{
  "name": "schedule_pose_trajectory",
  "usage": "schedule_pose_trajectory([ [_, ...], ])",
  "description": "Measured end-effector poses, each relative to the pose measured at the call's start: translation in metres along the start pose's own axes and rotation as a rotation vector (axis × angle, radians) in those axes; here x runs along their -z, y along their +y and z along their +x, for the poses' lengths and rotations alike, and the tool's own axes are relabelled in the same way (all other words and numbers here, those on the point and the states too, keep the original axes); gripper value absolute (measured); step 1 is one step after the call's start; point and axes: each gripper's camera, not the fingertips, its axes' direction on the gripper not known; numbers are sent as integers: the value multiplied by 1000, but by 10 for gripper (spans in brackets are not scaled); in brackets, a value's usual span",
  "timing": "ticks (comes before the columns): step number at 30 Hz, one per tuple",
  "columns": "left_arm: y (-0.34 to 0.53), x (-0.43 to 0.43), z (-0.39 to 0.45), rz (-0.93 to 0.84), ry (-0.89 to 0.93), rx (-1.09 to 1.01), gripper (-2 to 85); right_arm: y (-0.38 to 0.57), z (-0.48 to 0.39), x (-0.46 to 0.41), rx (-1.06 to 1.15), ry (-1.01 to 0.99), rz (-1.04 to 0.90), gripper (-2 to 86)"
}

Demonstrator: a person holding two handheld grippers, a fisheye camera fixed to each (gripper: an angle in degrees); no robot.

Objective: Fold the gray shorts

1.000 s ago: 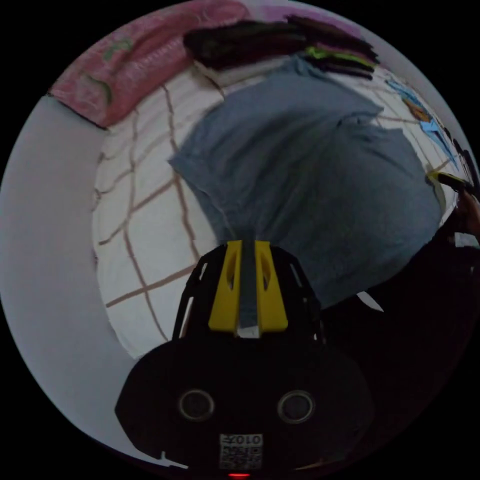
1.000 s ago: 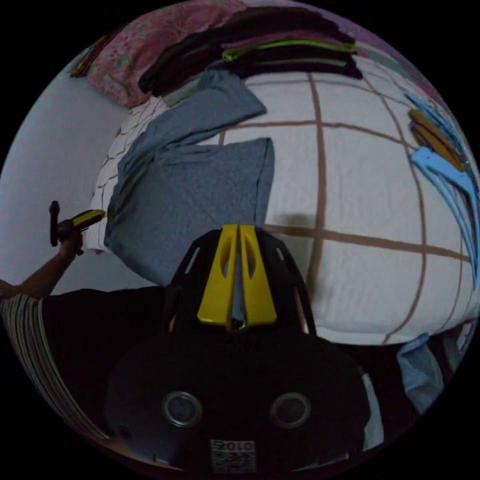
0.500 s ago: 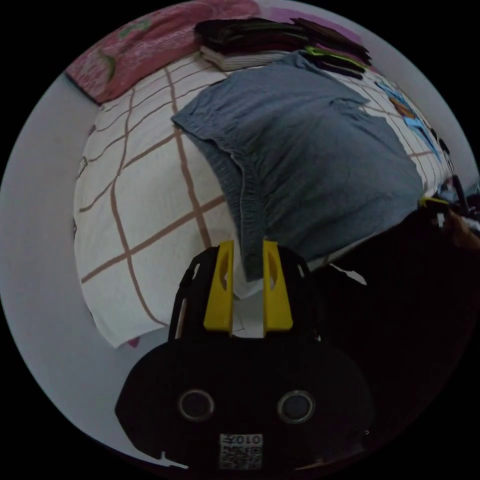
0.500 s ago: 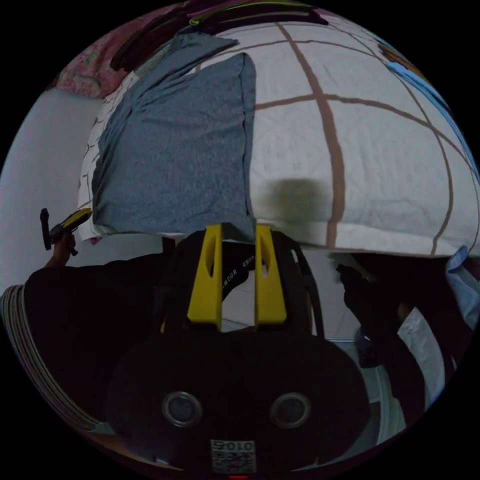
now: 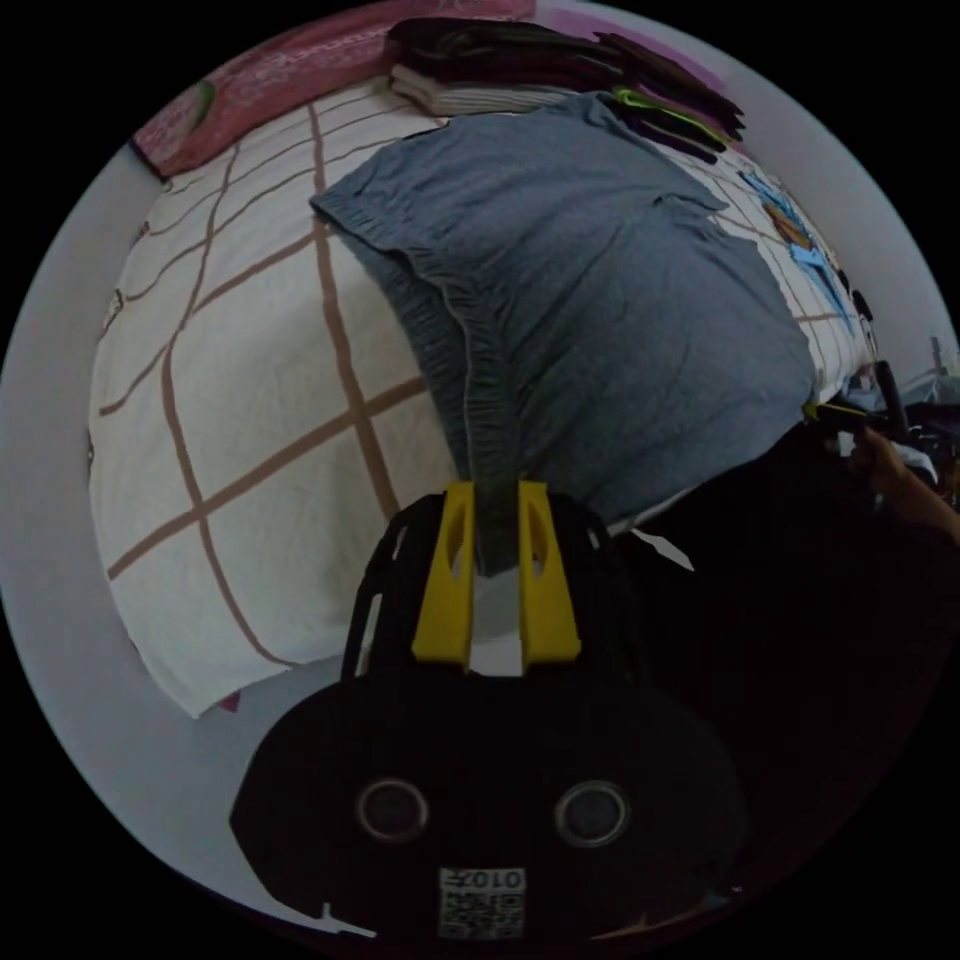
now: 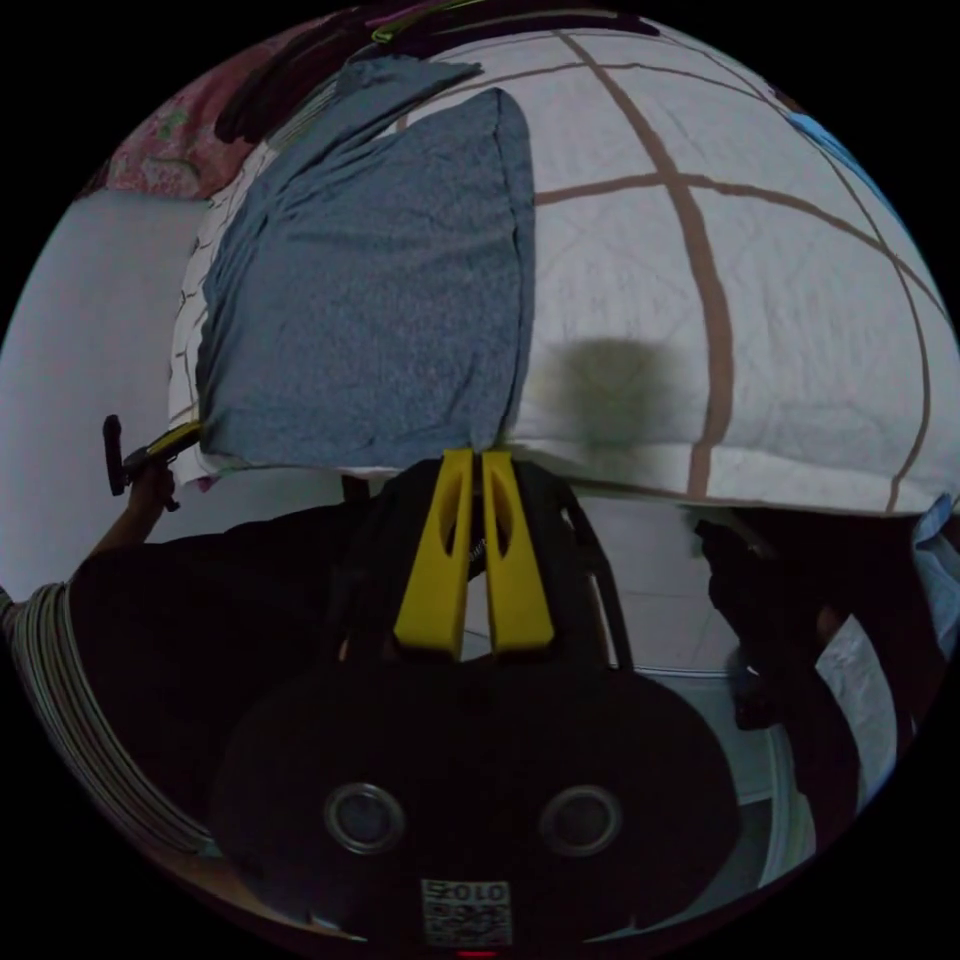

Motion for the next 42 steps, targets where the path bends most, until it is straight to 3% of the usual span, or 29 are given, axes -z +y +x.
schedule_pose_trajectory([
  [5, 11, 13, -31, -27, 35, 5, 2, 21, 3, 12, 46, 6, -32, 36],
  [9, 19, 24, -66, 4, 180, 71, -2, 31, 7, 21, 69, 2, -52, 36],
  [17, 14, 6, -76, -61, 81, 95, 3, 25, 2, 10, 34, 92, -120, 41],
  [24, 29, 40, -71, -38, -130, 44, 25, 46, -10, 50, 134, 126, 154, 102],
  [30, 20, 68, -81, 109, -141, 159, 29, 11, -28, 95, 226, 208, 386, 109],
  [36, -43, 56, -51, 96, -110, -6, 17, -54, -44, 81, 327, 121, 316, 111],
  [42, -58, 31, -57, -1, -80, 28, 5, -69, -28, 54, 251, 106, 159, 101],
])
